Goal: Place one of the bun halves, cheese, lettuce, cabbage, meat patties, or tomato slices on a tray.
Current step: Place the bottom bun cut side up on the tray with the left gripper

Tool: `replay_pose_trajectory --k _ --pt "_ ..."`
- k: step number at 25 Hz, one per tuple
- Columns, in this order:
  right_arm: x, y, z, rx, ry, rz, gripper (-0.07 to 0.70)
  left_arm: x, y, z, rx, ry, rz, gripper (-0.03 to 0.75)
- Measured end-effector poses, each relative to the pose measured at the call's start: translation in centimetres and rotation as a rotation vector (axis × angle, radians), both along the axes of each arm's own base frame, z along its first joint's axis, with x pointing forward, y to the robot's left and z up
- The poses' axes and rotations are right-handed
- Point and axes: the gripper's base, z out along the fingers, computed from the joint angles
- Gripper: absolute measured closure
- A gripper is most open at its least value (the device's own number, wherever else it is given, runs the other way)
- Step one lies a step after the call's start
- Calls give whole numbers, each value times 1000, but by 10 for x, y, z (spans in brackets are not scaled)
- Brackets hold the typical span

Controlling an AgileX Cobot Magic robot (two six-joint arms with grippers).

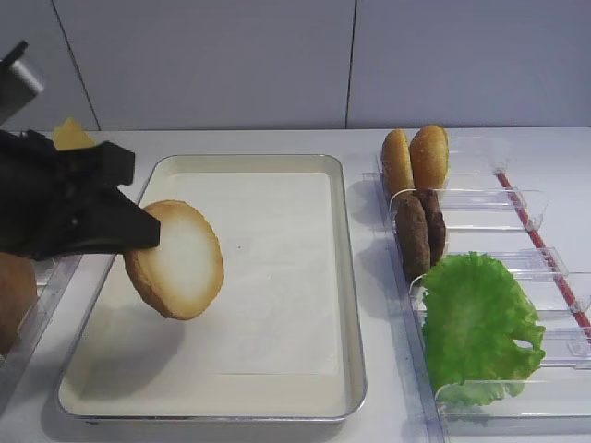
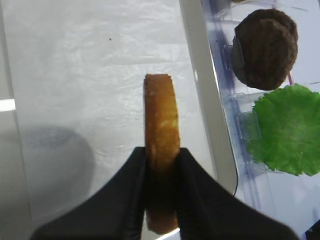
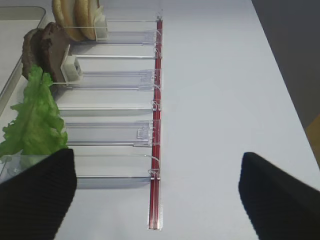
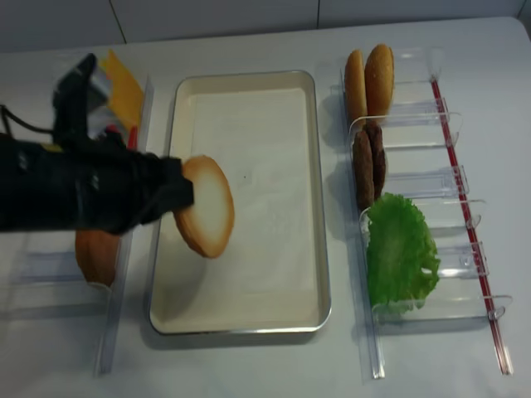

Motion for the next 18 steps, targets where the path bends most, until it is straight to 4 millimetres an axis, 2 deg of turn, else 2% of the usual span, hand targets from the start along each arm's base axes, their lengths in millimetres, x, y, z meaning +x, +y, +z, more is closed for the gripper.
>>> replay_pose_trajectory --k 10,18 --pt "0 0 0 0 0 0 -30 33 -27 -45 -112 71 -36 605" --pt "0 0 0 0 0 0 -30 47 -33 -74 -121 137 -32 605"
